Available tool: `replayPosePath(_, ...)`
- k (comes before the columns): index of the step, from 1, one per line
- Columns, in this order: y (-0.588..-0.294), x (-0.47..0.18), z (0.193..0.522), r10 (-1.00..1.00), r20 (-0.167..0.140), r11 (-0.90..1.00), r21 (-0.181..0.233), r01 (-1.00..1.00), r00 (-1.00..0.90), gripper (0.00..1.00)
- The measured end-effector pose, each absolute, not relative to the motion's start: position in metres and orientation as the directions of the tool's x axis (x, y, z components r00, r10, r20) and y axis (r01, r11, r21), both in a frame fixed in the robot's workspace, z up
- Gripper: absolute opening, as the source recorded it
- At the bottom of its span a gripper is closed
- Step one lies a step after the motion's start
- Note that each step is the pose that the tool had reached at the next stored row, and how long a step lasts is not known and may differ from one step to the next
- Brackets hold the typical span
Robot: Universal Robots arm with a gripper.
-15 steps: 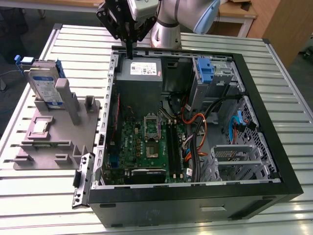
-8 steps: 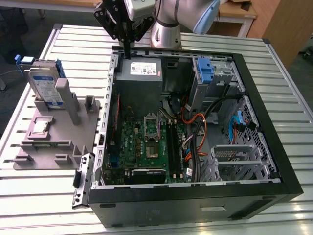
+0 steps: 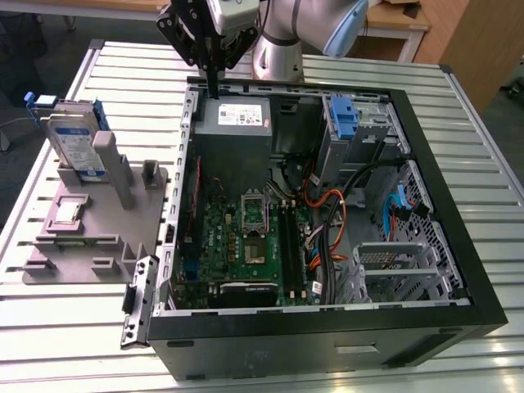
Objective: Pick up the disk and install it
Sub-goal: 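Reach for the disk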
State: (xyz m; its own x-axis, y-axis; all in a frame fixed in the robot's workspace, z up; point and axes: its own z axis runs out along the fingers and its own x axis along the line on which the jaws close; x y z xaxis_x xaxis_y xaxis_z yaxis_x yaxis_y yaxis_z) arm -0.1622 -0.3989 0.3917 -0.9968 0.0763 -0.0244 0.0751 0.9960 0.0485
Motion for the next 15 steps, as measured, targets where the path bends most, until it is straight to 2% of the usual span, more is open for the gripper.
replayPosePath(15,-0.399,-0.192,0.390,0.076,-0.024,0.996,0.048,0.075,-0.997,0.11)
